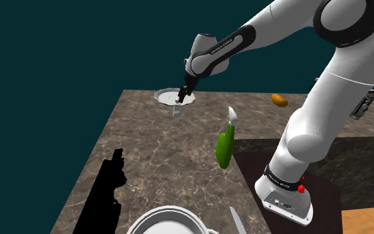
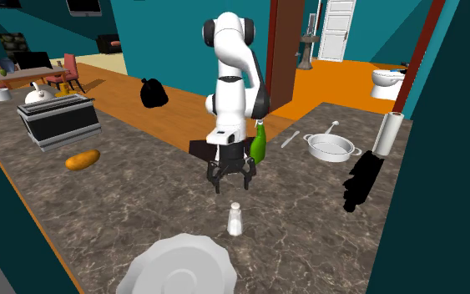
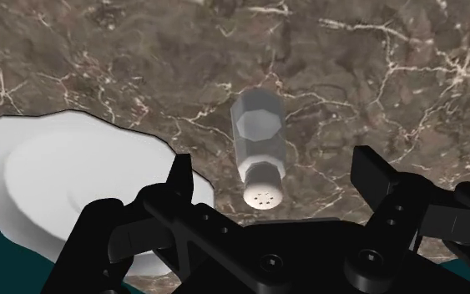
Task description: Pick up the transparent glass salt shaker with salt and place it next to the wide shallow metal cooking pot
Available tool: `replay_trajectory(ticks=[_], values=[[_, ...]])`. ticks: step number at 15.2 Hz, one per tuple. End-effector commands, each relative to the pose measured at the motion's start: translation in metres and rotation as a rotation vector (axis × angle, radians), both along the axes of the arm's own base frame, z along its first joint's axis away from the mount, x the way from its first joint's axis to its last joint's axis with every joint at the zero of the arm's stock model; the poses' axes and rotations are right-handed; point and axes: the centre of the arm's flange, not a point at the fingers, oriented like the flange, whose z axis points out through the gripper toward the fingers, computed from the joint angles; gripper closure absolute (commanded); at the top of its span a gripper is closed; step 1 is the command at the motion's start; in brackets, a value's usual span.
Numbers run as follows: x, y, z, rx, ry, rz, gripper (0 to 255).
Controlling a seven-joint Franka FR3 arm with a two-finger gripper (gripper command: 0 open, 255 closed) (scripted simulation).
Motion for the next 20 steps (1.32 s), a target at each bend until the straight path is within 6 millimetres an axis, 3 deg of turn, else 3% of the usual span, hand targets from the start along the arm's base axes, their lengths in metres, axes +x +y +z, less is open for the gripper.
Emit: replay_trajectory(ticks=[1,9,17,18,20], values=[[0.016,0.002,-0.019,0.003,-0.012,0.02,0],[0.031,0.001,-0.061,0.003,-0.014,0.023,0],[0.031,0.001,-0.061,0.003,-0.014,0.023,0],[0.031,0.001,-0.061,0.003,-0.014,0.023,255],[0.031,0.001,-0.061,0.003,-0.014,0.023,255]])
